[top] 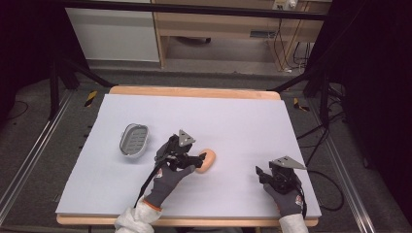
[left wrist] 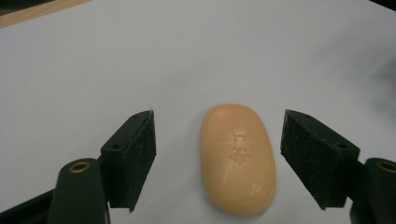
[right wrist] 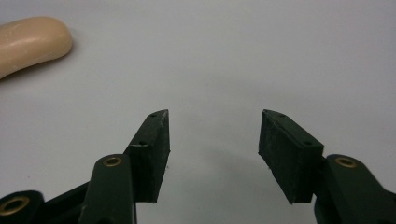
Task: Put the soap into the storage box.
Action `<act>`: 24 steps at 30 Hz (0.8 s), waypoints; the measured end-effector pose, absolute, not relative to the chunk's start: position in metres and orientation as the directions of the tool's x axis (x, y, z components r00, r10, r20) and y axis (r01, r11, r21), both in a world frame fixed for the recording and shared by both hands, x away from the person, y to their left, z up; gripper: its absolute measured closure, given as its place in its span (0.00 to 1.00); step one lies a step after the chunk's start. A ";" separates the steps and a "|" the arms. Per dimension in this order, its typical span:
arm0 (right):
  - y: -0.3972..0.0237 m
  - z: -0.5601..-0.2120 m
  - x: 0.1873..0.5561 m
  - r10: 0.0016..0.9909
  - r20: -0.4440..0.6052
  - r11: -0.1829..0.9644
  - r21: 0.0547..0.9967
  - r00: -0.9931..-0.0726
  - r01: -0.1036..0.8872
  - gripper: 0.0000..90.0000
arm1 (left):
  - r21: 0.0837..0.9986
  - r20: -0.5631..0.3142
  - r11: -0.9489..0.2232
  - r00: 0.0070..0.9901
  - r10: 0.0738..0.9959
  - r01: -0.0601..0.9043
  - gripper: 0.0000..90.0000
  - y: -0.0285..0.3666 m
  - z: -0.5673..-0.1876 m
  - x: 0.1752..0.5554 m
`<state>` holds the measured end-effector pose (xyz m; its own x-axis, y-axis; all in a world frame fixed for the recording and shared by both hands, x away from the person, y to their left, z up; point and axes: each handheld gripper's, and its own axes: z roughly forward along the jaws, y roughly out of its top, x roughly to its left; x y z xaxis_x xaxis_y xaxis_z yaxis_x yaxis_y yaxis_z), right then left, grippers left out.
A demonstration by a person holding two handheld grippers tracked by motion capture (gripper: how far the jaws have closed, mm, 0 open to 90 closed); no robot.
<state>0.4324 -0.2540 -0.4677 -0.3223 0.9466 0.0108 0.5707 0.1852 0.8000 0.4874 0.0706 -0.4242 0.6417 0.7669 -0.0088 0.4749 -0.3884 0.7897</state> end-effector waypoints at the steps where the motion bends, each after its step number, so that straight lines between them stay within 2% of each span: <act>1: -0.254 -0.468 0.432 0.947 0.012 0.185 0.800 -0.322 0.571 0.48 | 0.785 -0.003 -0.397 0.644 0.765 0.476 0.29 0.070 -0.425 0.488; 24: -0.255 -0.468 0.433 0.943 0.013 0.191 0.798 -0.334 0.571 0.49 | 0.718 -0.002 -0.464 0.668 0.744 0.519 0.26 0.046 -0.449 0.500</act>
